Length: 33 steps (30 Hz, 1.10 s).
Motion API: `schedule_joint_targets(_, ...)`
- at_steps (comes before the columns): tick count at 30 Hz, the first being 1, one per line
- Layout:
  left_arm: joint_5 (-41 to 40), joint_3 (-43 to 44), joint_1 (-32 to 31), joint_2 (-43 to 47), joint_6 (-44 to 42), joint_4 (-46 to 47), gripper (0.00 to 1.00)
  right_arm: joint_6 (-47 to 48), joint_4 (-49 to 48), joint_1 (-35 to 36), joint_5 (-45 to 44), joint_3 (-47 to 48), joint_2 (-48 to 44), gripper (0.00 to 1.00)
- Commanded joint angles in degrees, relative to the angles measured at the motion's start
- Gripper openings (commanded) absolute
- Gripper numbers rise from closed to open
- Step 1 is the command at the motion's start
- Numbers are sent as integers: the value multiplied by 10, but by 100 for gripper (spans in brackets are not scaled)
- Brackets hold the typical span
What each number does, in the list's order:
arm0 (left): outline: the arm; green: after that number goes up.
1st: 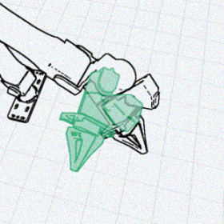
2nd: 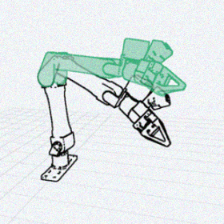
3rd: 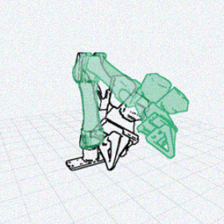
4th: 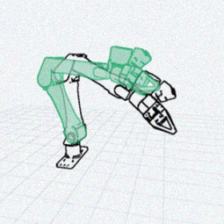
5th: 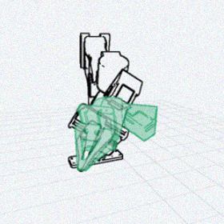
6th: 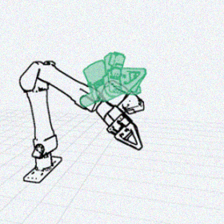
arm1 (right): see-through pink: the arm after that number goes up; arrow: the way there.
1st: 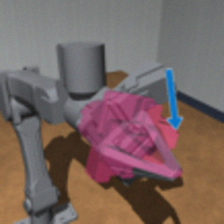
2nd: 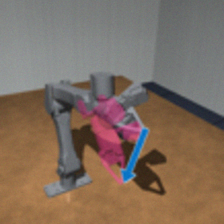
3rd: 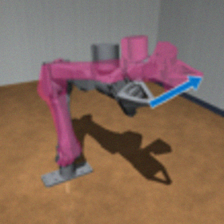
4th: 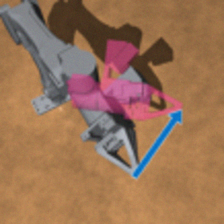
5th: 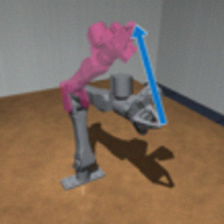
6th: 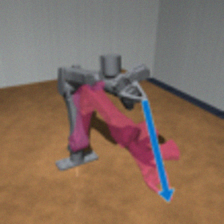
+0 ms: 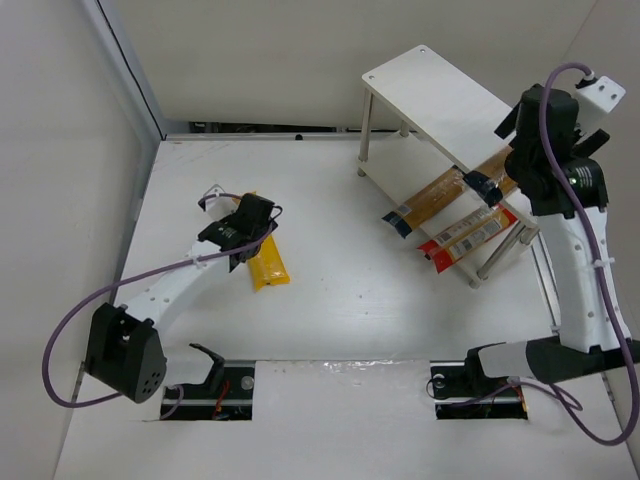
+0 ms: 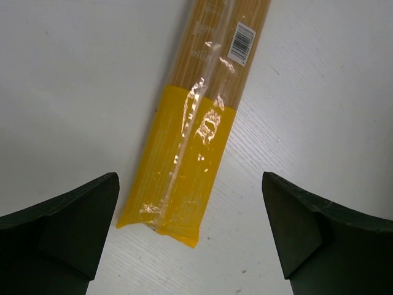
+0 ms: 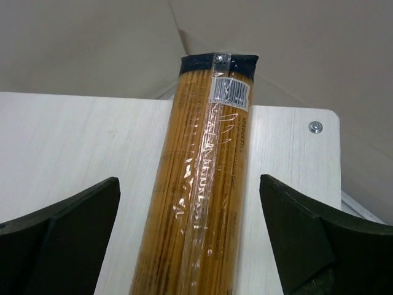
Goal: Place and organize the pasta boxes and bags onto the shelf
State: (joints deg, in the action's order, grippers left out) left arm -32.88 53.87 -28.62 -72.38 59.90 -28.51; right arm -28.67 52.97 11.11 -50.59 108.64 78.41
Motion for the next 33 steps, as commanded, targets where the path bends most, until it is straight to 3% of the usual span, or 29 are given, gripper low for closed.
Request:
schedule_joint_targets(1,22,31,30,-23,-43,-3,100,60,-91,6,55,-17,-60,100)
schedule_joint_targets(6,28,56,36,-103,-86,2,100,307,-239,95,196,-68,-99,100)
schedule_joint_targets(10,45,77,47,-163,-109,29,100,422,-229,236,244,-92,-82,100)
schedule_joint_targets(15,45,88,75,-224,-109,35,100,412,-210,387,228,-166,-47,100)
schedule_joint_targets(18,54,80,102,-244,-115,59,100,337,-247,393,248,-264,-47,100)
schedule_joint_targets(23,93,59,114,-262,-173,157,100,312,-314,393,308,-437,-114,100)
schedule_joint_targets(30,150,27,114,-255,-217,246,100,293,-314,393,313,-519,-192,100)
schedule_joint_targets(33,144,45,114,-275,-217,226,100,293,-302,393,313,-530,-206,100)
